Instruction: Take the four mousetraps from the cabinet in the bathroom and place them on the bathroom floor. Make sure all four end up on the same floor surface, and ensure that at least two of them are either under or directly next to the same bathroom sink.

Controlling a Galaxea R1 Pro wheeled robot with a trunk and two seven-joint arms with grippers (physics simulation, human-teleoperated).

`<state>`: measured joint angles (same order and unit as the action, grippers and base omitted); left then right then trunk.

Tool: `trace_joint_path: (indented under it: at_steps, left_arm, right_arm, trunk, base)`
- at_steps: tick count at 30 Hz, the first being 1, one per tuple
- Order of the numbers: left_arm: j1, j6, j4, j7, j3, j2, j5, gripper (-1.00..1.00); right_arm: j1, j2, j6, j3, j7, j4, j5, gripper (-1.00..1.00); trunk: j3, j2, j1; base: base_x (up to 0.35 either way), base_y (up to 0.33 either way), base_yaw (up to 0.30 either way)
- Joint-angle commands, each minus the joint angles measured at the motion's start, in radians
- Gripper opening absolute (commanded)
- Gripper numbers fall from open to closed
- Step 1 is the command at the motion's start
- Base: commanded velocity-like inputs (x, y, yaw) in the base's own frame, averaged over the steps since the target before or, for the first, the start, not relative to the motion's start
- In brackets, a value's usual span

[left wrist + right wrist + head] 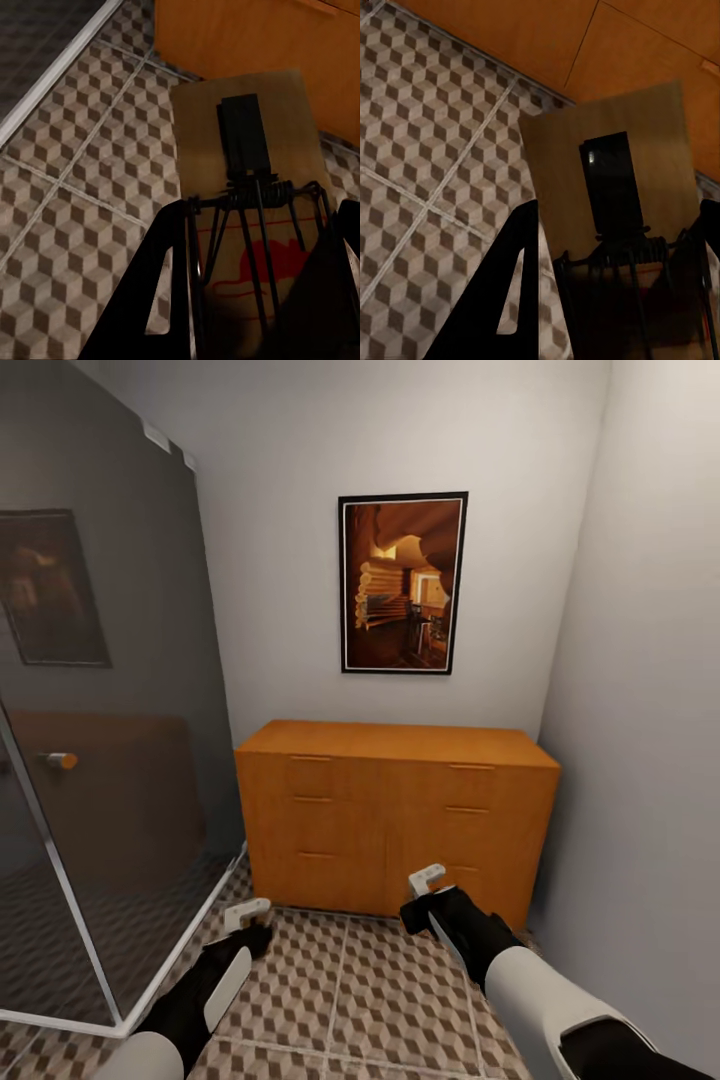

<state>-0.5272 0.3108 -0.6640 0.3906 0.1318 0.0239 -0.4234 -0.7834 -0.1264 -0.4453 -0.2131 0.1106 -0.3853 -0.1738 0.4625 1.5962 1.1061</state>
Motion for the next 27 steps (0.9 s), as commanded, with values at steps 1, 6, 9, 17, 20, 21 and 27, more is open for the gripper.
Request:
trace_joint_path:
  at_steps: [1,6,9,17,20,21,27]
  left_arm:
    - [-0.001,-0.01,0.006,0.014,0.005,-0.001,-0.008,-1.0]
    - [-0.001,-0.029,0.018,0.01,0.003,-0.004,-0.014,-1.0]
    - [-0.001,-0.026,0.028,0.007,0.003,-0.003,-0.015,-1.0]
    - [-0.001,-0.071,0.233,0.002,0.003,0.002,-0.014,-1.0]
    - [-0.001,-0.122,0.293,-0.003,0.003,0.002,-0.014,-1.0]
    - [-0.001,-0.142,0.335,-0.03,0.002,0.003,-0.013,-1.0]
    - [-0.001,-0.155,0.367,-0.102,0.002,0.002,-0.009,-1.0]
  right_arm:
    - [-0.001,0.0,0.04,-0.002,0.006,0.028,-0.007,-1.0]
    - [-0.001,-0.002,0.129,-0.002,-0.006,0.097,-0.005,-1.0]
    - [-0.001,-0.003,0.141,-0.002,-0.009,0.112,-0.004,-1.0]
    - [-0.001,-0.007,0.153,-0.002,-0.015,0.255,-0.003,-1.0]
    - [-0.001,-0.01,0.155,-0.002,-0.018,0.273,-0.003,-1.0]
    - [-0.001,-0.012,0.155,-0.003,-0.029,0.288,-0.003,-1.0]
    - [-0.001,-0.014,0.157,-0.002,-0.062,0.308,-0.003,-1.0]
  trunk:
    - [0.001,0.001,-0.001]
    - [0.001,0.001,-0.001]
    - [0.001,0.001,-0.001]
    - [0.001,0.001,-0.001]
    - [0.001,0.001,-0.001]
    - [0.001,0.001,-0.001]
    - [0.001,0.001,-0.001]
  base:
    - [-0.345,0.0,0.0]
    - [-0.345,0.0,0.0]
    - [-0.345,0.0,0.0]
    - [-0.345,0.0,0.0]
    - [-0.345,0.0,0.0]
    - [-0.345,0.0,0.0]
    - [-0.345,0.0,0.0]
